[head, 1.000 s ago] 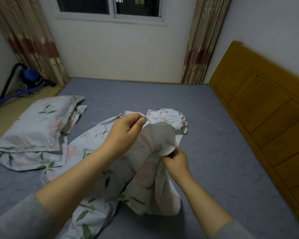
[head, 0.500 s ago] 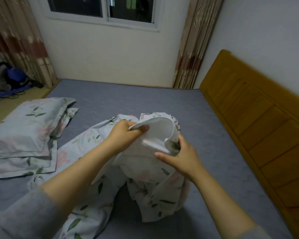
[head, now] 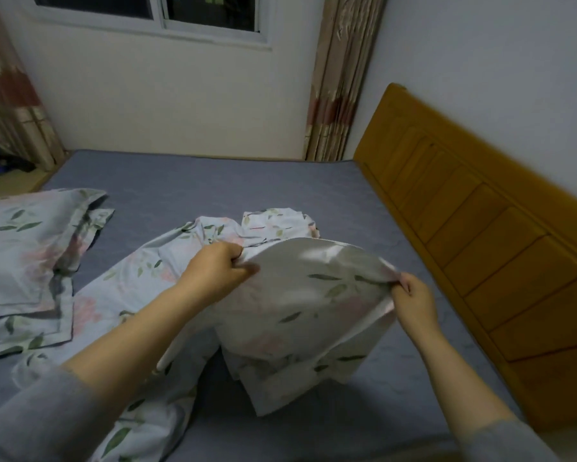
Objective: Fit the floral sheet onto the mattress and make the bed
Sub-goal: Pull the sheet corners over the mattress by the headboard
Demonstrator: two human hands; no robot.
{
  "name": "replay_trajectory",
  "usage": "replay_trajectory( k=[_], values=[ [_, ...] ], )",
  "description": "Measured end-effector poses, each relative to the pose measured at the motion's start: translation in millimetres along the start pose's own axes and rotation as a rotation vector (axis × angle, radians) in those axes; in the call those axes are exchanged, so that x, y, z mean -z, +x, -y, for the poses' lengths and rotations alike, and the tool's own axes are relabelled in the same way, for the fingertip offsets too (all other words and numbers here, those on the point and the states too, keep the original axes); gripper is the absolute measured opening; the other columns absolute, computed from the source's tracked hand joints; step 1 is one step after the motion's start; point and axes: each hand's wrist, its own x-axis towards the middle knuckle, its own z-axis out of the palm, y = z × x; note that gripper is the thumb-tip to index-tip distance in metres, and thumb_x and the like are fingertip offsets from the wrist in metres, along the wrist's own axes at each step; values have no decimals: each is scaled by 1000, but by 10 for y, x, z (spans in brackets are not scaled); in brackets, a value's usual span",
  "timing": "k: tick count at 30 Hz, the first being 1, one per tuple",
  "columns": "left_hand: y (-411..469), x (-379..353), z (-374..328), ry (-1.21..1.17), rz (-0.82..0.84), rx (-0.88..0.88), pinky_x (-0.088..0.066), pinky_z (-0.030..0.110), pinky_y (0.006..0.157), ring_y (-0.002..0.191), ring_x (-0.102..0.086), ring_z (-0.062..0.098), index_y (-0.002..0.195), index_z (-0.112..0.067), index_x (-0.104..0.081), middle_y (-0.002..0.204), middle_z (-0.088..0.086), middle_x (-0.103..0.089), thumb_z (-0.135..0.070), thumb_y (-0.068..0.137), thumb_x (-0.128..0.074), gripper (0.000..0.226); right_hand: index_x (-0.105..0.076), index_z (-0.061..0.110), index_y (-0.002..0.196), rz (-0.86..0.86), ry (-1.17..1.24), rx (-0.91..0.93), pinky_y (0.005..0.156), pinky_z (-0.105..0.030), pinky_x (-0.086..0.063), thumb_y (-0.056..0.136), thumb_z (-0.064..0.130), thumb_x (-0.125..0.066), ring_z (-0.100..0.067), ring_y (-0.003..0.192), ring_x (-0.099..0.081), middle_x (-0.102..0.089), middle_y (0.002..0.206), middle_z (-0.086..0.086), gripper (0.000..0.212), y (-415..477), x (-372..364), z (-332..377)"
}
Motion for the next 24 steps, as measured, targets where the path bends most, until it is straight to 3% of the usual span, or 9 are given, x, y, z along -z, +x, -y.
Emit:
replay_trajectory(
  k=[1, 3, 6, 8, 10, 13, 16, 20, 24],
  values=[
    [-23, -62, -103, 12, 32, -37, -42, 30, 60, 74, -55, 20, 79, -19, -61, 75, -2, -58, -42, 80, -69, 25, -63, 7, 83, -8, 44, 55, 58, -32, -38, 92, 6, -46, -23, 72, -52, -58, 75, -6, 19, 34, 99, 53],
    [-76, -190, -350, -35, 98, -78, -51, 31, 77, 85, -58, 13, 111, -24, -59, 97, -6, -61, -43, 74, -75, 44, -68, 13, 97, 0, 107, 161, 66, -28, -44, 89, 4, -46, -13, 80, -58, -64, 86, 3, 25, 86, 285, 172],
    [-148, -468, -854, -78, 141, -159, -51, 28, 82, 93, -59, 10, 129, -26, -48, 111, -8, -59, -44, 72, -77, 66, -67, 20, 97, 59, 176, 294, 68, -12, -47, 84, -1, -45, 7, 84, -59, -65, 90, 16, 33, 128, 607, 243],
    [-184, -725, -1249, -77, 149, -212, -49, 25, 83, 98, -58, 8, 134, -27, -44, 115, -11, -58, -44, 74, -75, 70, -68, 22, 95, 102, 175, 376, 67, -8, -46, 79, 5, -45, 10, 85, -60, -66, 91, 19, 33, 152, 856, 174],
    [-178, -952, -1611, -140, 164, -220, -50, 25, 79, 88, -62, 6, 127, -26, -51, 104, -10, -65, -38, 81, -70, 52, -68, 25, 92, 133, 170, 412, 65, -8, -47, 75, 6, -46, 9, 84, -61, -67, 88, 20, 34, 203, 1066, 12],
    [-159, -1210, -2104, -149, 137, -268, -46, 26, 68, 69, -60, 10, 94, -20, -67, 80, -2, -67, -24, 90, -60, 9, -70, 27, 92, 137, 142, 393, 64, -13, -49, 83, 2, -53, 3, 82, -63, -69, 86, 15, 31, 308, 1319, -389],
    [-186, -1336, -2444, -320, 88, -201, -38, 29, 63, 65, -49, 14, 73, -19, -58, 71, 2, -55, -22, 94, -53, 22, -71, 17, 100, 117, 51, 338, 63, -20, -47, 86, 2, -52, -9, 81, -63, -69, 89, 5, 28, 410, 1456, -869],
    [-293, -1399, -2592, -546, 53, -147, -30, 27, 59, 62, -39, 16, 73, -5, -53, 67, 7, -40, -22, 94, -53, 28, -68, 13, 95, 89, -64, 199, 52, -25, -41, 89, 3, -49, -19, 72, -60, -66, 81, -4, 22, 444, 1502, -1481],
    [-364, -1430, -2557, -566, 11, -110, -33, 26, 61, 64, -44, 14, 74, 1, -56, 68, 5, -46, -19, 93, -54, 27, -66, 12, 85, 75, -59, 47, 57, -33, -43, 92, 9, -49, -25, 73, -60, -66, 80, -10, 18, 469, 1479, -1793]
  ],
)
